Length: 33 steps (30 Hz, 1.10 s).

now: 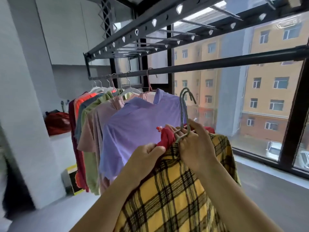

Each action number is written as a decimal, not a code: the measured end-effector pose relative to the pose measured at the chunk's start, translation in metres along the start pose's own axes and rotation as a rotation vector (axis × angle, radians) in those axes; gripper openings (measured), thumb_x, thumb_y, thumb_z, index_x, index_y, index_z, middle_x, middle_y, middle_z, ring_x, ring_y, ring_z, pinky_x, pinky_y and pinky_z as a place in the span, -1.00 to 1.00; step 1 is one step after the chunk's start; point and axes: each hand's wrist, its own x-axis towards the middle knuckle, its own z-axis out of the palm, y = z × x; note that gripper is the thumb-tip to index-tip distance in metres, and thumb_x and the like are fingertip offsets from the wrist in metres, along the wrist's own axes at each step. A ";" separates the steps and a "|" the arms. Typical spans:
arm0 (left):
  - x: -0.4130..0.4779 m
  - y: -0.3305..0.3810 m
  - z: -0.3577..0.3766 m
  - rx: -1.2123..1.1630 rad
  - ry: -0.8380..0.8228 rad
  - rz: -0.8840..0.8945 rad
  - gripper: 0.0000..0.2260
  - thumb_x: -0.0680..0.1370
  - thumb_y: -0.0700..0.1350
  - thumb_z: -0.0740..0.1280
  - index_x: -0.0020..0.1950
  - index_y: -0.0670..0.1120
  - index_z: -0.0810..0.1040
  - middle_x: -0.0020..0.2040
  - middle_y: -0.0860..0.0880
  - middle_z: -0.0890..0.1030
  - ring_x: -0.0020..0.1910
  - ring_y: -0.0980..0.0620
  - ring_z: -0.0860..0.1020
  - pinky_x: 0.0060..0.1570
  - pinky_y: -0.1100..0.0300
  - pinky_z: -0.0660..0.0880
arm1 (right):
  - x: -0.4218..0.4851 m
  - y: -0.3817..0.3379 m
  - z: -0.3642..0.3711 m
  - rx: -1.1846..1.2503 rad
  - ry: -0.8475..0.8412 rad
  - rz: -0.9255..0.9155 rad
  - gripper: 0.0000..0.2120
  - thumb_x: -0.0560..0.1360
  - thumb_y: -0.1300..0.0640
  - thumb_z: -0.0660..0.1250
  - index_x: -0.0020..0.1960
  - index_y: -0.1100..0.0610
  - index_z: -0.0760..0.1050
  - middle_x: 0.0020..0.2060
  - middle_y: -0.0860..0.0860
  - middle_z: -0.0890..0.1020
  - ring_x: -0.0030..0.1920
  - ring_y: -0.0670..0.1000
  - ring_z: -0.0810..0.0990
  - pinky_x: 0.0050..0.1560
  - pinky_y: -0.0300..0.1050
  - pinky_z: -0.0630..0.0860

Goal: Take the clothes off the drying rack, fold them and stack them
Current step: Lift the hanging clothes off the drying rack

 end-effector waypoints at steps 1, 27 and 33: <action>0.003 -0.005 -0.002 -0.024 -0.011 0.001 -0.55 0.28 0.25 0.25 -0.21 -0.13 0.59 -0.25 -0.14 0.62 -0.22 -0.10 0.57 -0.08 0.04 0.47 | 0.000 0.002 0.003 -0.029 -0.015 0.046 -0.49 0.46 -0.01 0.21 0.32 0.26 0.38 0.18 0.13 0.58 -0.03 -0.04 0.66 -0.07 -0.18 0.60; 0.290 -0.029 -0.115 -0.156 -0.237 0.152 -0.63 0.61 0.02 0.16 0.04 -0.26 0.58 -0.09 -0.15 0.62 -0.19 0.01 0.56 -0.05 0.14 0.52 | 0.180 0.043 0.019 -0.289 0.066 -0.349 -0.47 0.03 -0.08 0.64 -0.08 0.13 0.63 -0.14 0.05 0.61 -0.10 0.01 0.56 0.04 -0.11 0.51; 0.285 0.003 -0.147 -0.215 -0.208 0.261 -0.65 0.62 0.01 0.13 -0.09 -0.19 0.59 -0.49 0.02 0.53 -0.56 0.19 0.44 -0.53 0.40 0.37 | 0.211 0.048 0.038 -0.241 -0.073 -0.390 -0.47 0.12 -0.05 0.61 0.00 0.15 0.60 -0.12 0.06 0.62 -0.10 -0.01 0.62 -0.08 -0.19 0.59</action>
